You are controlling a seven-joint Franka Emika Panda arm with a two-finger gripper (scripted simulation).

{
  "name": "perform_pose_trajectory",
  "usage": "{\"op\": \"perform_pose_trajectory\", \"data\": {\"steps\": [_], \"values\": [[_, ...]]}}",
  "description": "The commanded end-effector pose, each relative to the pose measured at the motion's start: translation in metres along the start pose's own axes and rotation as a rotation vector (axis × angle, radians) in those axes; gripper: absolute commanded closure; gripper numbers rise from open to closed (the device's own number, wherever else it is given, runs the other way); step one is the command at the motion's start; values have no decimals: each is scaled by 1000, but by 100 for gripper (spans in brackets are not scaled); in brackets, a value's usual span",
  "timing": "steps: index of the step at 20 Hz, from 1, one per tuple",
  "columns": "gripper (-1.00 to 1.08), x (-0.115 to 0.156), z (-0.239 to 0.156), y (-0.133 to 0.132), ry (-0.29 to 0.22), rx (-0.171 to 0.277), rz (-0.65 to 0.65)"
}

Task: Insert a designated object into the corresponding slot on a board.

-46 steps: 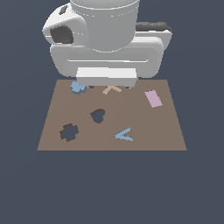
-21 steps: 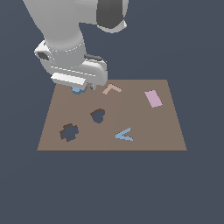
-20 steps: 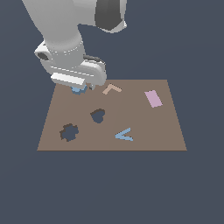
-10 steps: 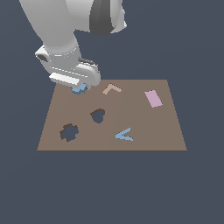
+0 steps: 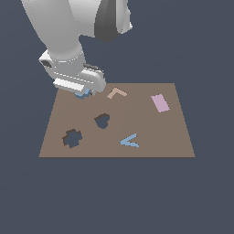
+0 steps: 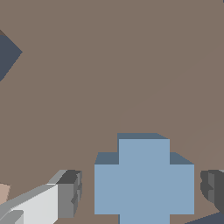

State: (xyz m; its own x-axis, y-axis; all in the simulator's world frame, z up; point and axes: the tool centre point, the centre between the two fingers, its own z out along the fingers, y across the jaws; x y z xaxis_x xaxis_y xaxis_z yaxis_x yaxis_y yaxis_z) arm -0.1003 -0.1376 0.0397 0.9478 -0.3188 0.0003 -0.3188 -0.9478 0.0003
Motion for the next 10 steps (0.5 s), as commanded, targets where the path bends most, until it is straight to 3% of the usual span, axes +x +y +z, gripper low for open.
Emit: {"op": "perform_pose_trajectory", "data": {"steps": [1,4,5,10], "values": [[-92,0,7,0,0,0,-1],[-92,0,10,0,0,0,-1],[108,0,10,0,0,0,-1],[108,0,10,0,0,0,-1]]}}
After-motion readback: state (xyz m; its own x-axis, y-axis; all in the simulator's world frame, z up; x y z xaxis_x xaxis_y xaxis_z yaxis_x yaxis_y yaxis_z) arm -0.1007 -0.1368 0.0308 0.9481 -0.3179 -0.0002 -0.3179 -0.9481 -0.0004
